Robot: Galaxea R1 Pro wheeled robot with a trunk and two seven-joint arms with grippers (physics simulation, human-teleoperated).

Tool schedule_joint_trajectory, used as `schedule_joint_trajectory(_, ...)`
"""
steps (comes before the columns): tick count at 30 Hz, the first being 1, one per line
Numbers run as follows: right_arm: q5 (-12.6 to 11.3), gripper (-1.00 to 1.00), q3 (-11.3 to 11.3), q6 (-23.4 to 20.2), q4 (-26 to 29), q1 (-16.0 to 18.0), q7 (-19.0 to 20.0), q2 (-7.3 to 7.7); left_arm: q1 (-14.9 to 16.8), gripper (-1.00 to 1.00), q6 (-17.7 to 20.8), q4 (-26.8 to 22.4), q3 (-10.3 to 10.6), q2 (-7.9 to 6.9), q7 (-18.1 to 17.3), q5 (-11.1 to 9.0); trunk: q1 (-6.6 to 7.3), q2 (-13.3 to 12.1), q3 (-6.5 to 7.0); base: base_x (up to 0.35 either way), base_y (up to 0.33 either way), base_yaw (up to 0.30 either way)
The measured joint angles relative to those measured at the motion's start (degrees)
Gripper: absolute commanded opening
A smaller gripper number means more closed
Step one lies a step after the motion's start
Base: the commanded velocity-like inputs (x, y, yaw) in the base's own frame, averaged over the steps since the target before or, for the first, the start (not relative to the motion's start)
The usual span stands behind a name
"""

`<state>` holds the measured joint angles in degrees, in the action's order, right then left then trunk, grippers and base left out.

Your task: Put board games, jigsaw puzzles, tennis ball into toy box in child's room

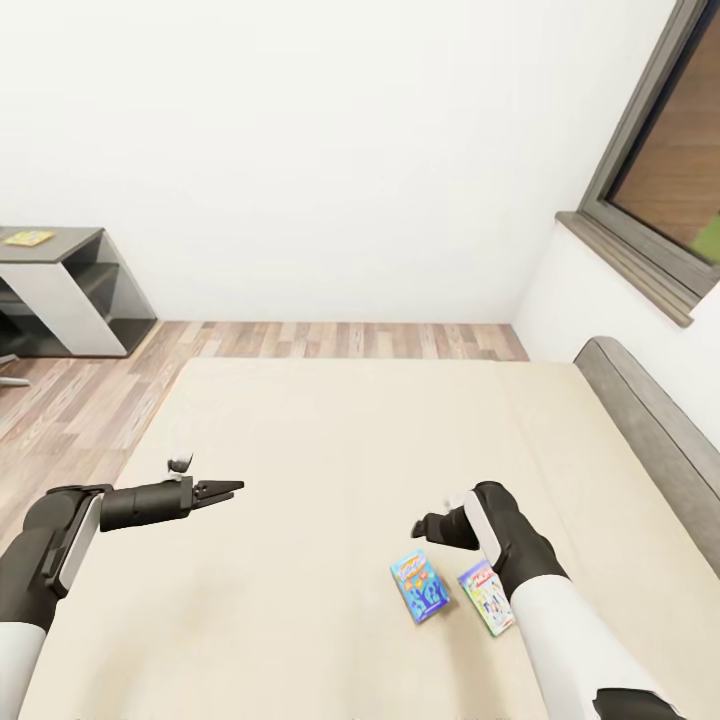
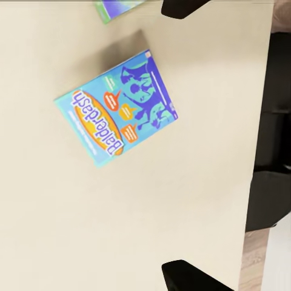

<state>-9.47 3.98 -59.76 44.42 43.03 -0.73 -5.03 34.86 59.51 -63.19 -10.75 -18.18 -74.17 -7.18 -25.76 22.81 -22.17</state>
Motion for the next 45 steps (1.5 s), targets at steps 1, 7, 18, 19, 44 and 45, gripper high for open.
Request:
schedule_joint_trajectory(1,0.0,1.00,0.0,0.0,0.0,0.0,0.0,0.08,0.0,1.00,0.0,0.0,0.0,0.00,0.0,0.0,0.00,0.0,-0.09,0.000,0.000,0.000)
schedule_joint_trajectory(7,-0.1,1.00,0.0,0.0,0.1,0.0,0.1,0.66,0.0,1.00,0.0,0.0,0.0,0.00,0.0,0.0,0.00,0.0,-0.66,0.000,0.000,0.000)
schedule_joint_trajectory(18,-0.3,1.00,0.0,0.0,0.2,0.0,0.8,0.94,0.0,1.00,0.0,0.0,0.0,0.03,0.0,0.0,0.00,0.0,-1.70,0.000,0.000,0.000)
schedule_joint_trajectory(19,-0.3,1.00,0.0,0.0,0.2,0.0,0.8,0.94,0.0,1.00,0.0,0.0,-0.1,0.04,0.0,0.0,0.00,0.0,-1.80,0.000,0.000,0.000)
schedule_joint_trajectory(44,-1.3,1.00,0.4,0.0,4.6,0.3,1.7,2.83,0.1,1.00,0.0,0.0,-0.1,0.05,0.0,-0.1,0.00,0.0,-4.16,0.000,0.000,0.000)
schedule_joint_trajectory(45,-1.5,1.00,0.4,0.0,5.0,0.3,1.8,3.07,0.1,1.00,0.0,0.0,-0.1,0.04,0.0,-0.1,0.00,0.0,-4.26,0.000,0.000,0.000)
